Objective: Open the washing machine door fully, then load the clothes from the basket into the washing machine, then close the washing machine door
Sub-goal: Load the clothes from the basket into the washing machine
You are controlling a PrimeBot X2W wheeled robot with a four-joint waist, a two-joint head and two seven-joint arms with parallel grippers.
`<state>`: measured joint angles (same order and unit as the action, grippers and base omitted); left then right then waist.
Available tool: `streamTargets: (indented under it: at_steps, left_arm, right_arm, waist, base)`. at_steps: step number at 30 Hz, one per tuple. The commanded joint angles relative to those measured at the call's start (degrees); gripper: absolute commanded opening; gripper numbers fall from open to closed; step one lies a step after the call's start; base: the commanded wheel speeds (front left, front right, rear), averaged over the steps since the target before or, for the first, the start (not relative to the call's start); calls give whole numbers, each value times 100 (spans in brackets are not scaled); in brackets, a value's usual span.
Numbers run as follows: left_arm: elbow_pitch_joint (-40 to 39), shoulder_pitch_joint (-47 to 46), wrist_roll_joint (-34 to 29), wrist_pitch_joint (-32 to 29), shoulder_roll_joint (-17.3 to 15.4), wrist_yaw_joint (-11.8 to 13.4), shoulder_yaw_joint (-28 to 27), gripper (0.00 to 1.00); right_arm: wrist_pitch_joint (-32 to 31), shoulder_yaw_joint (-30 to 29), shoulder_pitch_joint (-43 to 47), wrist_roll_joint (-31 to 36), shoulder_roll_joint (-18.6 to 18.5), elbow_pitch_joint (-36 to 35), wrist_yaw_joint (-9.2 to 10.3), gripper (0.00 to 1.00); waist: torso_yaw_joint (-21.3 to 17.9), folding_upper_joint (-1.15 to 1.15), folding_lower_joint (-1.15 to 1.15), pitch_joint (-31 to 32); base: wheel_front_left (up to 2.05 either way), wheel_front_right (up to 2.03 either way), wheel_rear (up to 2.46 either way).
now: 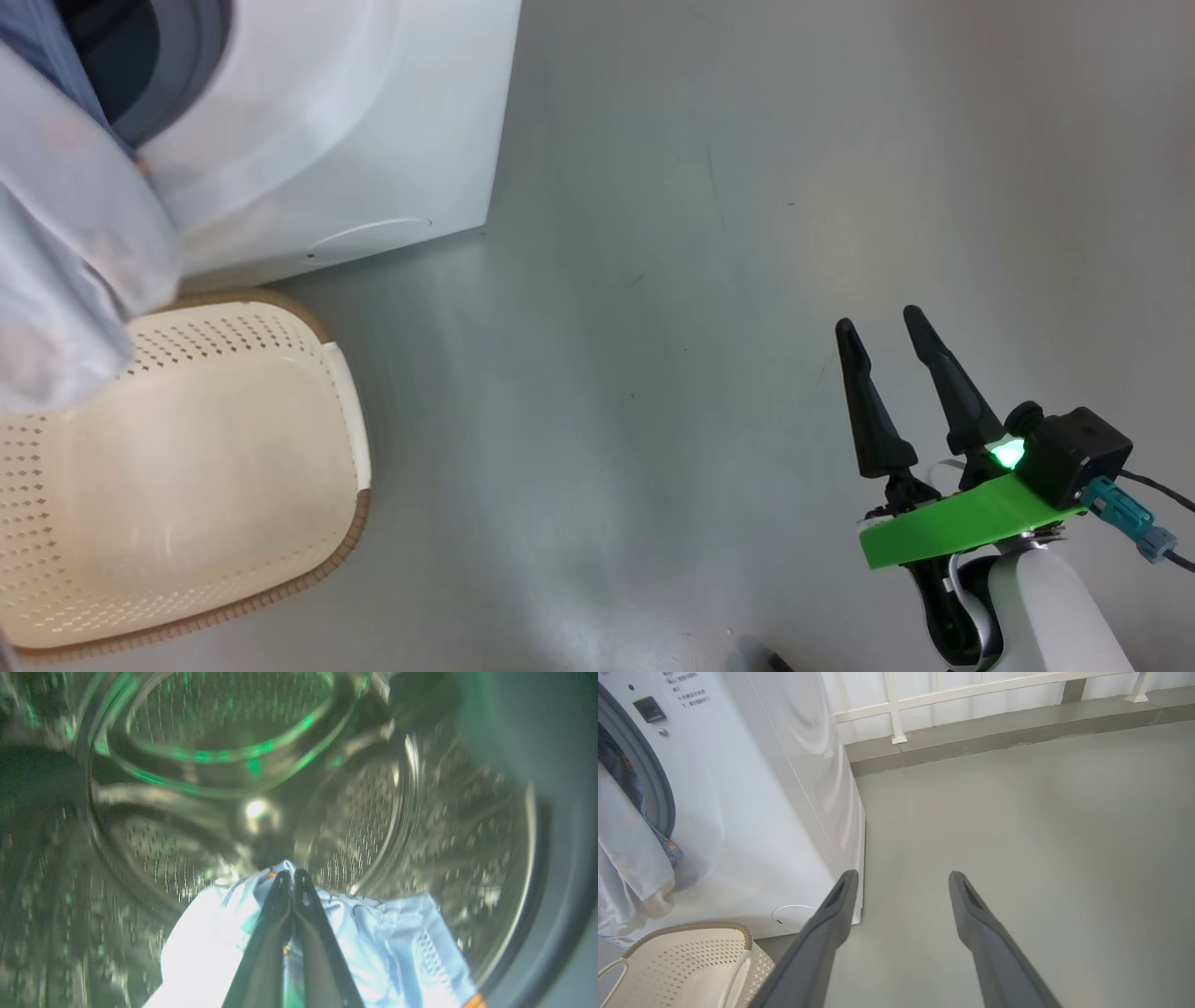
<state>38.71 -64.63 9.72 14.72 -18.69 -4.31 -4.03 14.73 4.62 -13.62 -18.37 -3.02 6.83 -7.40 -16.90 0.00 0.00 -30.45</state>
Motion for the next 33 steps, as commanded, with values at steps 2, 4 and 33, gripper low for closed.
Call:
streamTargets:
  at_steps: [2, 4, 33]
  left_arm:
    - [245, 228, -48, 28, -177, -39, -161, 100]
    - [434, 238, -68, 28, -163, -67, -198, 100]
    - [-11, 1895, 35, 28, 791, -313, -607, 100]
  right_arm:
    - [27, 141, 14, -14, -3, -139, -9, 100]
    - [27, 130, 27, -5, -3, -141, -9, 100]
    - [27, -48, 27, 233, -501, -74, -9, 100]
  waist:
    - [23, 0, 0, 35]
    - [50, 0, 0, 44]
    - [836, 0, 0, 411]
  base:
    - [0, 0, 0]
    - [0, 0, 0]
    - [0, 0, 0]
